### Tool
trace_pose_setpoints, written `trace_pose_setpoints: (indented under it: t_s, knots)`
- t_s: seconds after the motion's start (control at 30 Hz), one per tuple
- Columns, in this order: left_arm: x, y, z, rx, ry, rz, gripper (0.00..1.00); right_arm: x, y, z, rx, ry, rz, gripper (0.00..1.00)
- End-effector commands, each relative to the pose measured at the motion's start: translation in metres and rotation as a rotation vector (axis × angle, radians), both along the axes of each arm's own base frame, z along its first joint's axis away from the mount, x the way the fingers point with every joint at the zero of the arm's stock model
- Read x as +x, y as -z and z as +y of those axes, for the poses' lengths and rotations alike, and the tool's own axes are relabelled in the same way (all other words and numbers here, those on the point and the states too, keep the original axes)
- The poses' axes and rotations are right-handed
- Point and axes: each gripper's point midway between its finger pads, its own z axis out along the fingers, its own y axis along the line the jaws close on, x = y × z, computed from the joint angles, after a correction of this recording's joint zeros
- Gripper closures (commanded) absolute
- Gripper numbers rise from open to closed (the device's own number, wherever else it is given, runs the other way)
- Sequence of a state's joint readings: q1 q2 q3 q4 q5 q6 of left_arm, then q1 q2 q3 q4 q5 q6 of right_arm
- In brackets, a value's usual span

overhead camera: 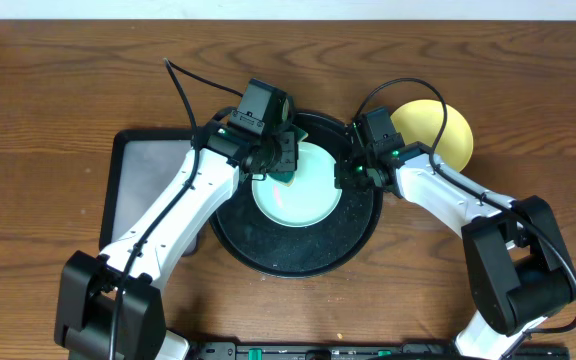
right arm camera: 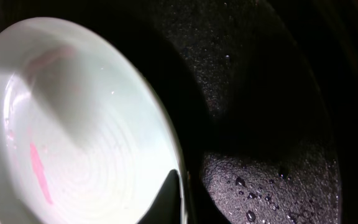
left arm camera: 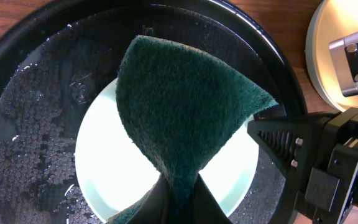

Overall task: Clean dirty plates on tray and stack at the side
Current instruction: 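Keep scrubbing the mint plate center with the left gripper's sponge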

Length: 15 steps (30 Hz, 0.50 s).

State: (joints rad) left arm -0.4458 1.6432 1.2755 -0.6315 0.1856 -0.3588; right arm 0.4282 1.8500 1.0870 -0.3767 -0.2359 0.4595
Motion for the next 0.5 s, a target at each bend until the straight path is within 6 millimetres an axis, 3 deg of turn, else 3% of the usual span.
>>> trace_pose_setpoints:
  t_s: [0.0,0.13,0.4,0.47]
  knots:
    - [-0.003,0.005,0.001,0.003,0.016,0.013,0.92,0.003,-0.012,0.003,0.003,-0.054,-0.051,0.89]
    - [-0.004,0.007,0.002,0.009,0.015,0.018,0.92,0.003,-0.011,0.001,-0.007,-0.050,-0.050,0.78]
    - [-0.012,0.019,0.006,0.020,0.000,0.052,0.92,0.004,-0.005,-0.002,-0.074,-0.041,-0.070,0.80]
    - [-0.014,0.023,0.007,0.024,0.000,0.061,0.92,0.005,-0.005,-0.001,-0.079,-0.042,-0.076,0.85]
